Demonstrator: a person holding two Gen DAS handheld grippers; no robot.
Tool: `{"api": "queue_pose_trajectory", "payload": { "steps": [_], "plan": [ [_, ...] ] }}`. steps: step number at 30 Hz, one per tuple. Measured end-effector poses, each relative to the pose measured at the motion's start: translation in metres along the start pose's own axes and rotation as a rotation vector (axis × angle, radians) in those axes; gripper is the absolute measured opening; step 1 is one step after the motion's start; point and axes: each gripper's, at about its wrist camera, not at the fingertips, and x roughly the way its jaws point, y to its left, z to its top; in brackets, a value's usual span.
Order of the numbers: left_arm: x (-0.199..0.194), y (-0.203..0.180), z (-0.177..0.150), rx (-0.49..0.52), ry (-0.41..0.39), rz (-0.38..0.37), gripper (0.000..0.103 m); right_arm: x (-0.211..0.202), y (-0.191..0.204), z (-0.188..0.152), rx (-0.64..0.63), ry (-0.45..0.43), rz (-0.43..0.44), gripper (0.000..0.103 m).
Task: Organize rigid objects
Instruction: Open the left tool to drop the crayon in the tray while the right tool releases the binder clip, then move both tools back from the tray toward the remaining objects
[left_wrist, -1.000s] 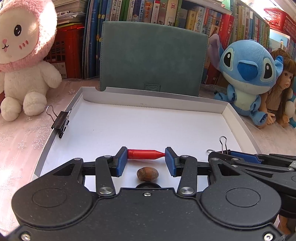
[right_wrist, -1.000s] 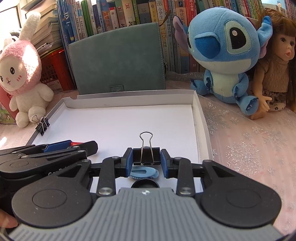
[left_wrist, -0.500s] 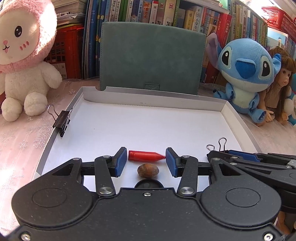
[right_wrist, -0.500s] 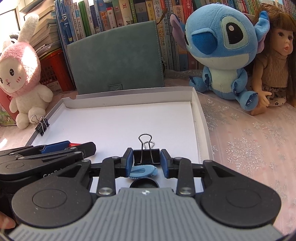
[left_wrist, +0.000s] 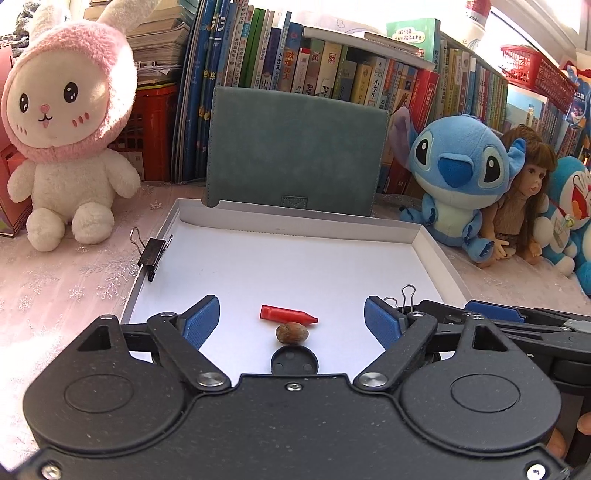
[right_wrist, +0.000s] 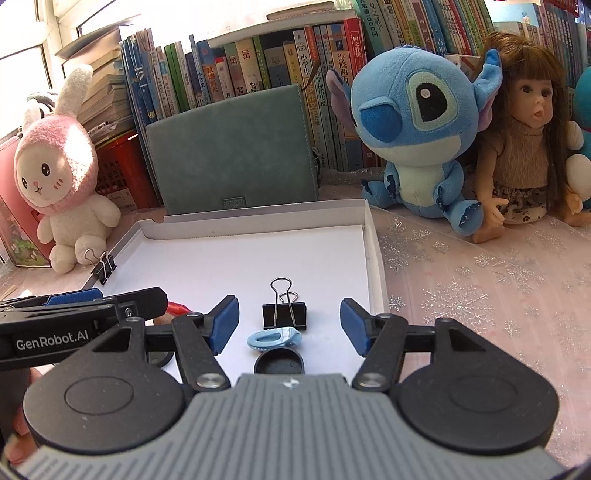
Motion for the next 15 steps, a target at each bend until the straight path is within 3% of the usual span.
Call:
{"api": "queue_pose_trajectory", "payload": {
  "steps": [5,15],
  "plan": [
    [-0.026,0.007,-0.008,-0.025,-0.017,-0.028,0.09,-0.024,0.002,-0.005,-0.04,-0.054,0.013,0.087],
    [-0.066,0.017,-0.039,-0.032,-0.016,0.004,0.091,-0.073,0.005,-0.029,-0.1,-0.131,0.046,0.097]
  ]
}}
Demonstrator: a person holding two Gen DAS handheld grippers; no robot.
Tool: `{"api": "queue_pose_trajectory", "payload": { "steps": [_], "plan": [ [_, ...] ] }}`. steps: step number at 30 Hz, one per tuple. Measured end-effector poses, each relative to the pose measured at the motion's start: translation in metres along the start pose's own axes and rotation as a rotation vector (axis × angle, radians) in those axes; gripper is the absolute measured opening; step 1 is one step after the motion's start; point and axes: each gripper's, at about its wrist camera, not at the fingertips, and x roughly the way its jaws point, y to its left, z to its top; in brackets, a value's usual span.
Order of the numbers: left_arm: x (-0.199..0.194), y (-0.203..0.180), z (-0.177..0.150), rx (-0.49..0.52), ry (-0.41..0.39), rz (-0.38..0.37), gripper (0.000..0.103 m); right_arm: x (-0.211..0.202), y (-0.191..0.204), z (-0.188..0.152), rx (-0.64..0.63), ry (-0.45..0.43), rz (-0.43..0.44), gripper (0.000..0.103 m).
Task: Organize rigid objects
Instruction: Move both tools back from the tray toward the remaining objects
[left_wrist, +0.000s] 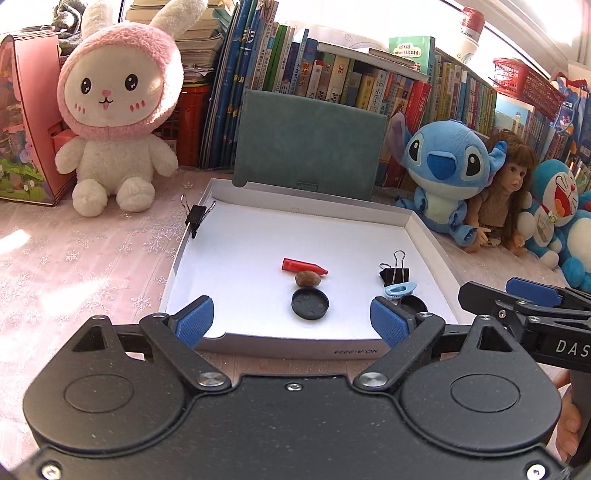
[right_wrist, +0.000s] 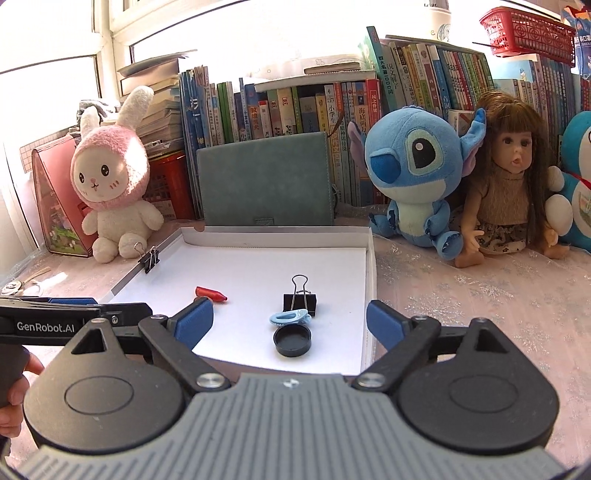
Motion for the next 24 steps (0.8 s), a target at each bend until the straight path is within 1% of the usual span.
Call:
{"api": "queue_pose_trajectory", "payload": {
  "steps": [3,6,15,21,24],
  "plan": [
    [-0.009,0.002,-0.013,-0.008,0.0,0.006,0.091,-0.012,0.004,-0.008,-0.016,-0.017,0.006,0.098],
    [-0.019,0.002,-0.024,-0.006,0.006,-0.005,0.091,-0.022,0.009,-0.016,-0.043,-0.036,0.002,0.1],
    [-0.053,-0.007,-0.057,0.054,-0.026,-0.025,0.091,-0.046,0.019,-0.041,-0.076,-0.058,0.008,0.102],
    [-0.069,-0.01,-0.077,0.065,-0.04,-0.018,0.092,-0.061,0.019,-0.055,-0.068,-0.068,0.009,0.103],
    [-0.08,-0.013,-0.09,0.076,-0.065,-0.018,0.092,-0.067,0.02,-0.063,-0.072,-0.07,0.006,0.103]
  ]
}}
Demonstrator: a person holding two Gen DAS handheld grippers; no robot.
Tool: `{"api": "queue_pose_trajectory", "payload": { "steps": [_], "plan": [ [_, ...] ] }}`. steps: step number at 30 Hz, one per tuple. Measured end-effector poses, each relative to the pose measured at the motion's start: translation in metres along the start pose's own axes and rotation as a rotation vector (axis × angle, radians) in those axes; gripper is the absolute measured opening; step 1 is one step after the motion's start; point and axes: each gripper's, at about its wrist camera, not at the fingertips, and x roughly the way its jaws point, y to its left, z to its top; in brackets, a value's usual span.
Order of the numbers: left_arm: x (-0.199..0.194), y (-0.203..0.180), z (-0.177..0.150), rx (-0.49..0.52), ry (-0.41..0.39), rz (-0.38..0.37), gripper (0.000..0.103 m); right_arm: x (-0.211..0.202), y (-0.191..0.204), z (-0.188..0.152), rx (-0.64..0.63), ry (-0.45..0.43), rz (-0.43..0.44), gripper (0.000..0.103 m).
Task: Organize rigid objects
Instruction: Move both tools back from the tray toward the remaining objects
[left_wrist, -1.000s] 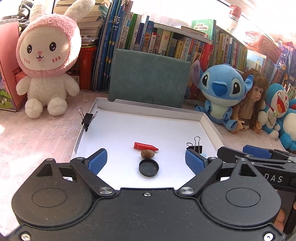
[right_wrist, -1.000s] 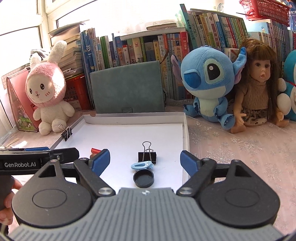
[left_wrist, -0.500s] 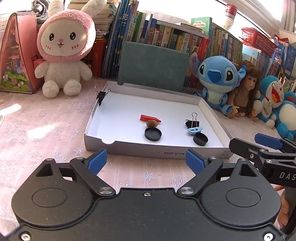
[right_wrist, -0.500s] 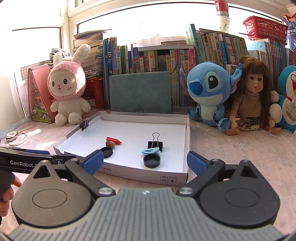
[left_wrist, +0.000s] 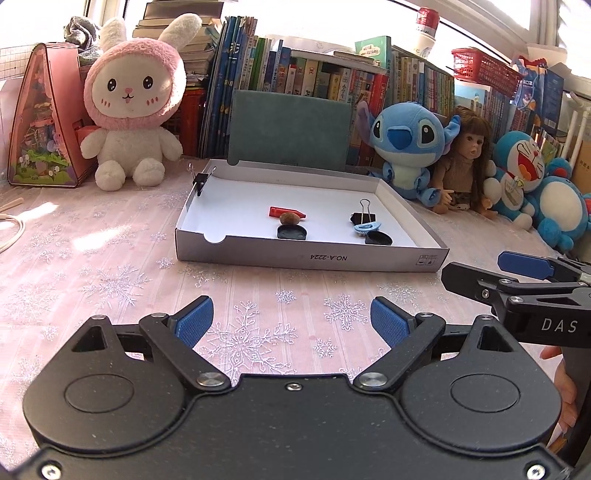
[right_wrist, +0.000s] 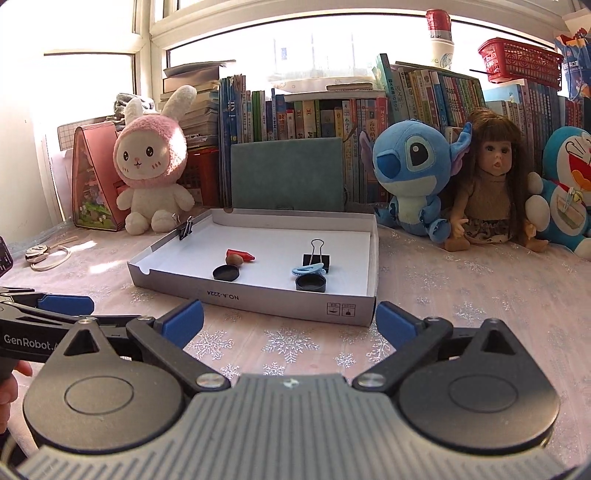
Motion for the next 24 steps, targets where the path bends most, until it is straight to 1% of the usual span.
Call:
{"api": "queue_pose_trajectory", "payload": {
  "steps": [9,14,24],
  "plan": [
    [-0.019,-0.01,-0.025,0.049,-0.037,0.018,0.092,-0.017,0.009,-0.022,-0.021,-0.02,-0.02,0.103],
    [-0.022,-0.011,-0.032,0.054,-0.035,0.018,0.092,-0.023,0.012,-0.032,-0.043,-0.021,-0.04,0.103],
    [-0.033,-0.012,-0.063,0.078,-0.019,0.025,0.092,-0.034,0.011,-0.053,-0.045,-0.016,-0.076,0.103]
  ]
}}
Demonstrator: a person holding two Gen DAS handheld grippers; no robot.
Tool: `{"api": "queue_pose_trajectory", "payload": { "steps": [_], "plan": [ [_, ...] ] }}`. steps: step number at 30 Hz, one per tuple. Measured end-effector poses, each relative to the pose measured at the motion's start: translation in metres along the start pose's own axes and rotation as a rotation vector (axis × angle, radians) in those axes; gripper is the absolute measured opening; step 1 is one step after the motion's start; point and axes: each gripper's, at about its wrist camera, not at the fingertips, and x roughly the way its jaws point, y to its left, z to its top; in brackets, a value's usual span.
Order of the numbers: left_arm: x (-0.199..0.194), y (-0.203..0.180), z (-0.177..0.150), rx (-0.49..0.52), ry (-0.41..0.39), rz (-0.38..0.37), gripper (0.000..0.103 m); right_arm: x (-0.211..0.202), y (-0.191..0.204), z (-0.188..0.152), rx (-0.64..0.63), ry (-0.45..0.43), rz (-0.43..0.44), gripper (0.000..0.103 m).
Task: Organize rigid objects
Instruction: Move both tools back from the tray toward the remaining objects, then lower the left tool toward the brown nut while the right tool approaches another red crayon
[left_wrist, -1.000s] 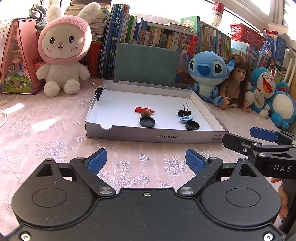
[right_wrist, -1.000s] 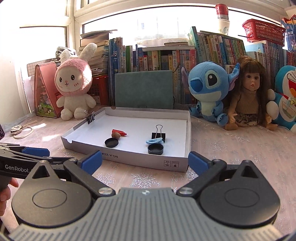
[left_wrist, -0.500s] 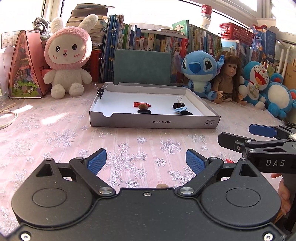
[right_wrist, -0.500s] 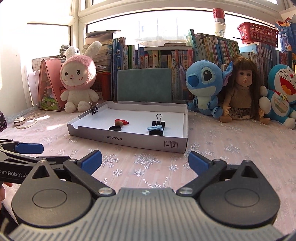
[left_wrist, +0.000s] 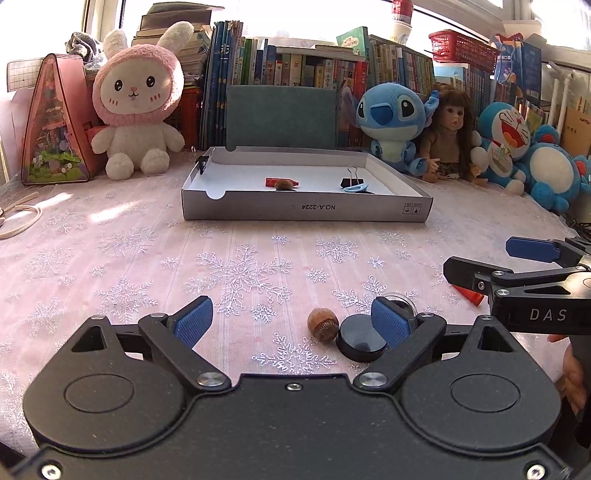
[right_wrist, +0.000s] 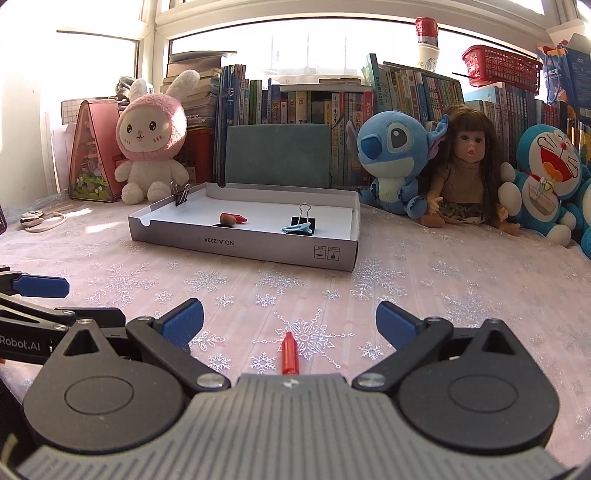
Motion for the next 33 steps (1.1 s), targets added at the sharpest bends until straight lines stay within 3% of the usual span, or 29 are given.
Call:
{"api": "queue_pose_trajectory", "payload": {
  "steps": [8,18,28,33],
  "plan": [
    [-0.007,-0.004,-0.01,0.028,0.024,-0.036,0.091,-0.007,0.001,-0.013,-0.024,0.011,-0.021,0.103],
    [-0.005,-0.008,-0.012,0.037,0.039,-0.042,0.063,-0.005,-0.001,-0.024,-0.028,0.047,-0.033,0.103],
    [0.003,-0.005,-0.009,0.052,0.033,-0.001,0.058,-0.002,-0.006,-0.026,-0.02,0.067,-0.064,0.103],
    [0.005,0.002,-0.005,0.031,0.03,0.028,0.05,-0.002,-0.011,-0.026,-0.023,0.08,-0.085,0.102]
  ]
}}
